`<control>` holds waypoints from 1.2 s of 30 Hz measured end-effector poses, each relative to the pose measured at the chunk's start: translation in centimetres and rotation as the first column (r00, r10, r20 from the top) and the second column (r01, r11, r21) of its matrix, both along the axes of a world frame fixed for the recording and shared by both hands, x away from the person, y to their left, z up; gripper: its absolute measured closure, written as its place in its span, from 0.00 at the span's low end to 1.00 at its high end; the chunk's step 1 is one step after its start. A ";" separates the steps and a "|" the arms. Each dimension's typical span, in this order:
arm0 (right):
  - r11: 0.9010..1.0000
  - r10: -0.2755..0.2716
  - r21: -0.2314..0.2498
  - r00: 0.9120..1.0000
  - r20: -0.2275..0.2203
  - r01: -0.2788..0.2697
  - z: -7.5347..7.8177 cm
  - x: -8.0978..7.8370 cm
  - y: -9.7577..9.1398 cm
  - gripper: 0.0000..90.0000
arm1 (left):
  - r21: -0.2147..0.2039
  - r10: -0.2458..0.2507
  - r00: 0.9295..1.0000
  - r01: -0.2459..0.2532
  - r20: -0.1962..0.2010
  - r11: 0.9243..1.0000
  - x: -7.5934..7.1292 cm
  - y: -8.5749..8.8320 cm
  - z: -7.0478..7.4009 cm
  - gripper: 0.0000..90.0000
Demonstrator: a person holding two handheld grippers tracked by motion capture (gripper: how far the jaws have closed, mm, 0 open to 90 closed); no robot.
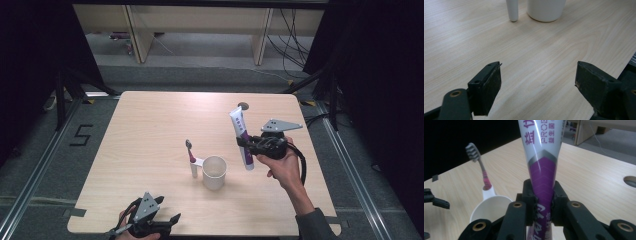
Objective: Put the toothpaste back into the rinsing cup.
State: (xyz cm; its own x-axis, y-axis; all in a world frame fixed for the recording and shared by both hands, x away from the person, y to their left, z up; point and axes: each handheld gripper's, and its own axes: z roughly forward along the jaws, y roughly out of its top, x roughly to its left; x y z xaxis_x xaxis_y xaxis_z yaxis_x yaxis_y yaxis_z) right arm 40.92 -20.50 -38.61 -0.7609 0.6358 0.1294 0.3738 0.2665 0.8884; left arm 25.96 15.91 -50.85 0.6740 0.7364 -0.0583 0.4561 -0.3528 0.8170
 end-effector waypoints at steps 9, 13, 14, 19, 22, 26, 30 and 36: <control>0.998 0.020 0.059 0.999 0.030 -0.022 0.7 0.0 2.3 0.86 | -0.017 0.004 1.000 -0.004 0.002 1.000 -0.2 0.0 0.1 0.23; 0.996 0.029 0.081 0.999 0.037 -0.031 1.1 0.0 3.1 0.86 | -0.026 0.010 1.000 -0.010 0.003 1.000 -0.1 -0.1 0.1 0.23; 0.996 0.029 0.081 0.999 0.029 -0.032 1.1 -0.1 3.3 0.86 | -0.020 0.004 1.000 -0.004 0.007 1.000 -0.1 0.0 0.1 0.23; 0.995 0.048 0.090 0.998 0.042 -0.052 1.2 0.0 4.0 0.86 | -0.022 0.006 1.000 -0.006 0.005 1.000 -0.2 0.0 0.2 0.23; 0.993 0.057 0.102 0.997 0.047 -0.062 1.2 0.0 4.4 0.86 | -0.033 0.011 1.000 -0.011 0.006 0.999 -0.1 -0.1 0.1 0.23; 0.992 0.064 0.105 0.997 0.045 -0.069 1.1 -0.1 5.0 0.86 | -0.021 0.006 1.000 -0.006 0.007 1.000 -0.2 0.0 0.2 0.23; 0.993 0.073 0.091 0.996 0.044 -0.077 0.9 -0.1 5.6 0.86 | -0.022 0.005 1.000 -0.005 0.007 1.000 -0.2 -0.1 0.2 0.23; 0.993 0.092 0.073 0.994 0.056 -0.096 0.5 -0.1 6.5 0.86 | -0.021 0.004 1.000 -0.004 0.009 1.000 -0.2 0.0 0.2 0.23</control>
State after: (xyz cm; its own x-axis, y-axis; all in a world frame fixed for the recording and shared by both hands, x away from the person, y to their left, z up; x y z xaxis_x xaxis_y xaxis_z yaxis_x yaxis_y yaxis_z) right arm 40.83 -14.03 -38.08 -0.8240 0.5508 0.1325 0.3027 0.2302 0.9249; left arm 25.78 15.88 -50.61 0.6717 0.7377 -0.0676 0.4503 -0.3341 0.8280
